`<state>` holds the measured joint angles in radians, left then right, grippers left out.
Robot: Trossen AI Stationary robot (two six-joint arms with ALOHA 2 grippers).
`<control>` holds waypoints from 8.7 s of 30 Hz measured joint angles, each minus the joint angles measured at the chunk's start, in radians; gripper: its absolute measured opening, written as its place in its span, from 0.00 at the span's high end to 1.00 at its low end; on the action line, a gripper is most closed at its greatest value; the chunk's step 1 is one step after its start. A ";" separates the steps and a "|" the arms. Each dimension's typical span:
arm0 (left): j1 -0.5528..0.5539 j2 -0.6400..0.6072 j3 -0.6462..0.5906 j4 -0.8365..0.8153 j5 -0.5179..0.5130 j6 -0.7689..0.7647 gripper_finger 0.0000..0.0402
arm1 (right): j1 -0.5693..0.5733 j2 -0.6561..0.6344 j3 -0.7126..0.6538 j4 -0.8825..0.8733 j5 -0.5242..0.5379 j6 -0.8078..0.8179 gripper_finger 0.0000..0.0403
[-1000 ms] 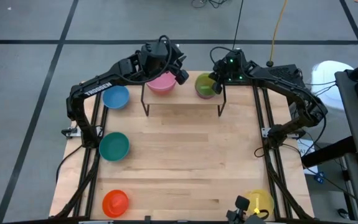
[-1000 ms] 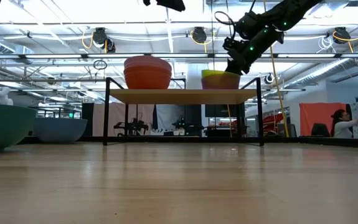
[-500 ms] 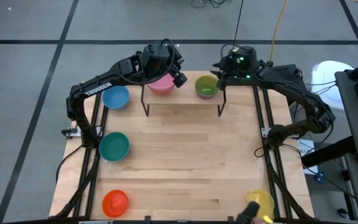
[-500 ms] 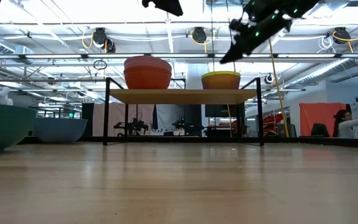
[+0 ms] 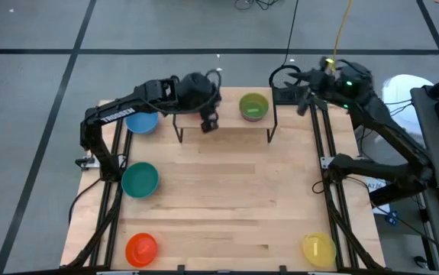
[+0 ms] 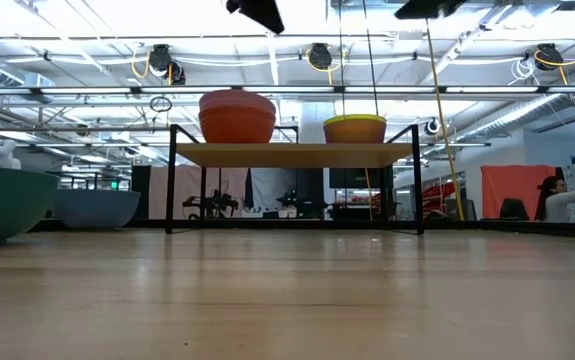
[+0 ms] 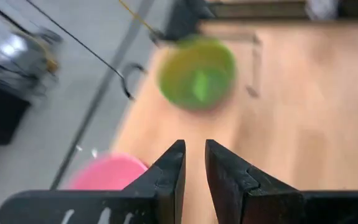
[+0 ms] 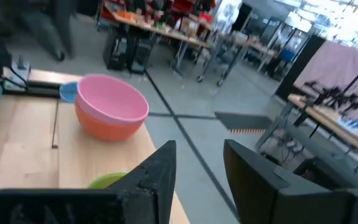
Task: Place and stack bowls onto a shelf
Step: Stack the dark green bowl on top of the pink bowl on the shelf
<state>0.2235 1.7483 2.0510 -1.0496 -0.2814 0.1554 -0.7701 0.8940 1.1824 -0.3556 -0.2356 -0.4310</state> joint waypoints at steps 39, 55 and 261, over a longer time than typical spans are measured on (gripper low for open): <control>-0.511 0.000 0.000 -0.521 0.153 -1.282 0.83 | 0.007 -0.243 0.000 -0.121 -0.005 -0.030 0.69; -0.505 0.000 0.000 -0.521 0.198 -1.225 0.95 | 0.007 -0.245 0.000 -0.120 -0.006 -0.048 0.69; 0.187 0.153 0.275 -0.521 0.054 0.273 0.83 | 0.006 -0.199 0.000 0.006 0.003 -0.086 0.69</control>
<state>0.4107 1.9011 2.3260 -1.5707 -0.2272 0.4281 -0.7639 0.6952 1.1820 -0.3492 -0.2325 -0.5171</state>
